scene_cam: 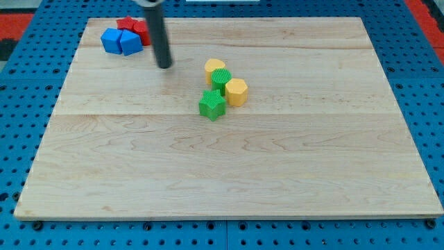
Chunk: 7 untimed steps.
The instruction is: Push the green star and yellow hexagon to the bottom center of the board
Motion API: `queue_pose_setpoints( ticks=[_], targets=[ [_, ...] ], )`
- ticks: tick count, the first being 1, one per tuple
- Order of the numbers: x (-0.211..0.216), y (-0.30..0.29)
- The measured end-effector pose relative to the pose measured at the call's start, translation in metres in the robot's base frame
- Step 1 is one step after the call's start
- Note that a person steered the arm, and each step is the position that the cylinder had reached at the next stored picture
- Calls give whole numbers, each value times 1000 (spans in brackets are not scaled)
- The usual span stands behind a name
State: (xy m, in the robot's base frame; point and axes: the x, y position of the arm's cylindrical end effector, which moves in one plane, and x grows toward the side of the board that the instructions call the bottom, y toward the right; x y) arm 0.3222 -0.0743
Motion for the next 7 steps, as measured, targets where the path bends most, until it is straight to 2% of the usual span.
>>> queue_pose_setpoints(
  ticks=[1, 2, 3, 4, 5, 6, 7],
  targets=[
    [-2, 26],
    [59, 25],
    [101, 26],
    [54, 24],
    [1, 49],
    [9, 84],
    [64, 90]
  ],
)
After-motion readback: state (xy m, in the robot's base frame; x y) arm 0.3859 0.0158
